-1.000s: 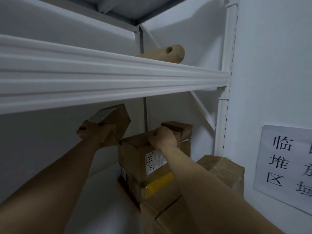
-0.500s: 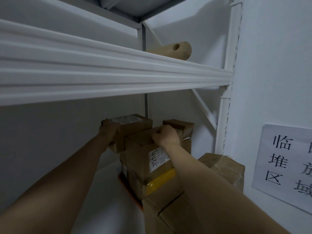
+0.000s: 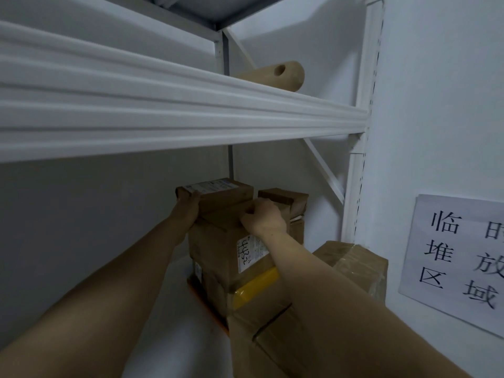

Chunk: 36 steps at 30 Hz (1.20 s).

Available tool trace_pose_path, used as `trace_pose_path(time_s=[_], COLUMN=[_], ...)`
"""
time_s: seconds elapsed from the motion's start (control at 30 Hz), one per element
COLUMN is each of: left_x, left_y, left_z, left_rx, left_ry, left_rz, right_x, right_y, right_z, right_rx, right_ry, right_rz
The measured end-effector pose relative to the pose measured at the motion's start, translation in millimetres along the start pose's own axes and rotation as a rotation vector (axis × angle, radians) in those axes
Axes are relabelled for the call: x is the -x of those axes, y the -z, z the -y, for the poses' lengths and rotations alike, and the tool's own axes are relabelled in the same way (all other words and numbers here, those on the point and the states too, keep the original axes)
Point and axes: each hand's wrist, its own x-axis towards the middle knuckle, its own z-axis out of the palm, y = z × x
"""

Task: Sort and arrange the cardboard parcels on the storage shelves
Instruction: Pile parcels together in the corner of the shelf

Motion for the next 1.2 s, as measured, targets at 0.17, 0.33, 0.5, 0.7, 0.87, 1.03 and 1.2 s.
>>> trace_pose_path(time_s=[0.17, 0.33, 0.5, 0.7, 0.87, 1.03, 1.2], left_x=[4, 22, 55, 121, 180, 232, 273], left_y=[0, 5, 7, 23, 50, 80, 105], left_z=[-2, -9, -16, -19, -10, 2, 14], left_rx=[0.016, -0.026, -0.048, -0.151, -0.220, -0.247, -0.277], left_ry=[0.017, 0.018, 0.079, 0.072, 0.151, 0.205, 0.221], left_rz=[-0.052, -0.118, -0.152, -0.172, -0.248, -0.329, -0.340], right_x=[7, 20, 42, 84, 132, 183, 225], right_y=[2, 7, 18, 22, 8, -14, -29], right_z=[2, 7, 17, 42, 69, 91, 110], right_rx=[0.016, 0.030, 0.056, -0.041, -0.128, -0.069, -0.073], right_ry=[0.009, 0.049, 0.122, 0.208, 0.335, 0.442, 0.492], right_rz=[-0.013, -0.047, -0.036, 0.036, 0.138, 0.255, 0.351])
